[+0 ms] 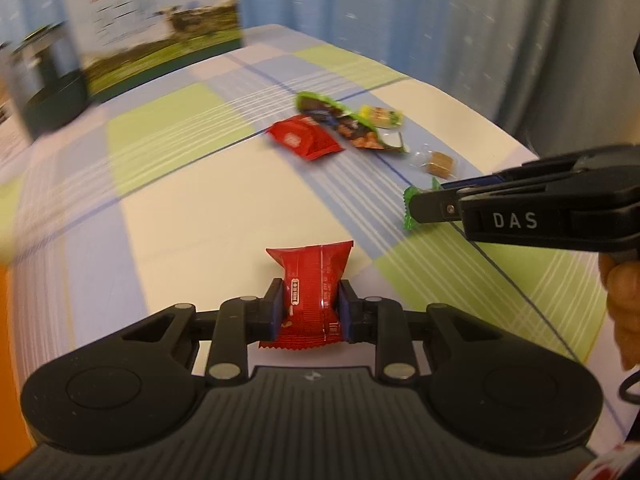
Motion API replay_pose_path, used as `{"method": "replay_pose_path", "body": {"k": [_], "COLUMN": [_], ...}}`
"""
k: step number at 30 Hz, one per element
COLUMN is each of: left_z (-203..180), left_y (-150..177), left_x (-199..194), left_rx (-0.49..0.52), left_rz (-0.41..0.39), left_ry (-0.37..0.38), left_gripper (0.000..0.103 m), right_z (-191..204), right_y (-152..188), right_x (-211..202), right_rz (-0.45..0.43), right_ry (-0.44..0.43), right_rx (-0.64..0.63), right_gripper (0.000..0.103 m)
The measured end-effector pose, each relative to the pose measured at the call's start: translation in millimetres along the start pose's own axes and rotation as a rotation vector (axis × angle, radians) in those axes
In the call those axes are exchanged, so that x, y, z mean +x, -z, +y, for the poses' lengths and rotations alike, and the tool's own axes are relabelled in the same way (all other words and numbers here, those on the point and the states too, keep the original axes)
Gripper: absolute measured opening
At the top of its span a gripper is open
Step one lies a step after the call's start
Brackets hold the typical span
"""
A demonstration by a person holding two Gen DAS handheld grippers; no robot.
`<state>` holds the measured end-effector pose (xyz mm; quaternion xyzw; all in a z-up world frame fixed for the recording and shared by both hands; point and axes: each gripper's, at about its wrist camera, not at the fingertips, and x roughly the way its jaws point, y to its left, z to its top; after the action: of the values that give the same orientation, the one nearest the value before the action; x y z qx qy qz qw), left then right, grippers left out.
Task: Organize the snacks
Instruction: 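Grasp a red-wrapped candy with the left tool while the right tool holds its candy, then carry both candies over the orange tray with both tools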
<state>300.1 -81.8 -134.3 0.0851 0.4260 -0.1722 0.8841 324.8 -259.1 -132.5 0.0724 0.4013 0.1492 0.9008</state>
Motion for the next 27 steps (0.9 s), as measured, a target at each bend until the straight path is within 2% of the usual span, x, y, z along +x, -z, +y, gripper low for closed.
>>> {"method": "replay_pose_path", "body": {"k": [6,14,27], "left_z": [5,22,31], "left_y": [22,40,60], "left_x": [-32,-85,-171], "left_rx": [-0.131,-0.278,-0.36], "left_rz": [-0.021,-0.059,-0.138], "left_ry": [-0.055,-0.11,-0.147], "left_gripper": [0.024,0.024,0.024], "right_z": [13,42,106], "right_y": [4,32,51], "right_x": [-20,-55,-116], "right_rz": [-0.041,-0.042,-0.06], "right_ry": [-0.001,0.015,-0.025], "right_rx": [-0.008,0.004,-0.042], "right_gripper": [0.024,0.024,0.024]}}
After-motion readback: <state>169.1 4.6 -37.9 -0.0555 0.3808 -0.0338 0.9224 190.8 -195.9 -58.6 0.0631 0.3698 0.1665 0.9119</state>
